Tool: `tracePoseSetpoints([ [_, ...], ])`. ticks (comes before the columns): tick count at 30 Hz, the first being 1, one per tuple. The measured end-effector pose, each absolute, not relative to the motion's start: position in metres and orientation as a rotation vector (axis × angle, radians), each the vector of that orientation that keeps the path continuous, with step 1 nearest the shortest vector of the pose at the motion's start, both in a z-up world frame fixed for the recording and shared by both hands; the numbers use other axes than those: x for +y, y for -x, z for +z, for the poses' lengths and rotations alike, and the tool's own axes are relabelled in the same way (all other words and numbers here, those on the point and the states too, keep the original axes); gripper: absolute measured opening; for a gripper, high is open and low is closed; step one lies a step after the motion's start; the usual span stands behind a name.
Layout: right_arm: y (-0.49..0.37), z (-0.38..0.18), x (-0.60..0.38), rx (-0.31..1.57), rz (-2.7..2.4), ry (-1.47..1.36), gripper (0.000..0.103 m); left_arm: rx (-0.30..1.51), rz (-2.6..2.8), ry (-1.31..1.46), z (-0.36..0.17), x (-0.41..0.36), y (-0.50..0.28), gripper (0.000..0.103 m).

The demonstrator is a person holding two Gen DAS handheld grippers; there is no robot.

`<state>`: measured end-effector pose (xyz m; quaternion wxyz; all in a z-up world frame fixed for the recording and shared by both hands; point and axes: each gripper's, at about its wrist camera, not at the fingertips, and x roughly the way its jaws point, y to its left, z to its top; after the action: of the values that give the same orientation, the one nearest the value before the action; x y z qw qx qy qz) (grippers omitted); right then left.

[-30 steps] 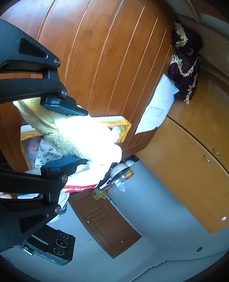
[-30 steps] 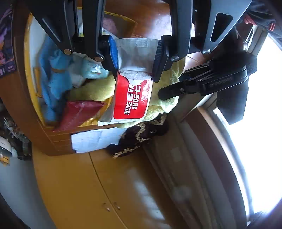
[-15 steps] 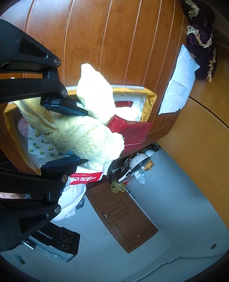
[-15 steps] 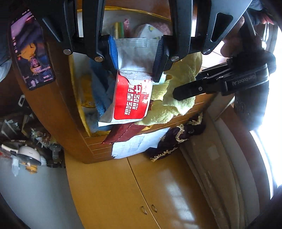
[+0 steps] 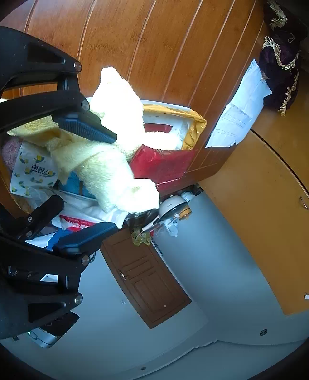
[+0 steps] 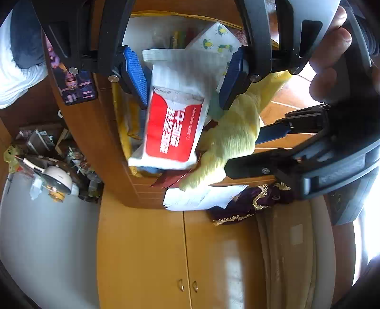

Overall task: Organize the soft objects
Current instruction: 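Open both grippers to release the towel and wet-wipe pack into the box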

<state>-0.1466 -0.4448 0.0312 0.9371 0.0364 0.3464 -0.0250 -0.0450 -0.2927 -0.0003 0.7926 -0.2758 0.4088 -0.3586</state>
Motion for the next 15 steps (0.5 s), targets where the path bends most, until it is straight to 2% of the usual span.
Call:
tracePoseSetpoints([
  [4, 0.155, 0.042, -0.450, 0.656, -0.092, -0.079, 0.071, 0.814, -0.756, 0.567, 0.006, -0.286, 0.048, 0.075],
  [10, 0.158, 0.050, -0.456, 0.614, -0.060, -0.158, 0.071, 0.785, -0.667, 0.546, -0.001, -0.268, 0.046, 0.076],
  [15, 0.157, 0.048, -0.446, 0.619, -0.032, -0.161, 0.071, 0.792, -0.538, 0.415, -0.002, -0.265, 0.058, 0.076],
])
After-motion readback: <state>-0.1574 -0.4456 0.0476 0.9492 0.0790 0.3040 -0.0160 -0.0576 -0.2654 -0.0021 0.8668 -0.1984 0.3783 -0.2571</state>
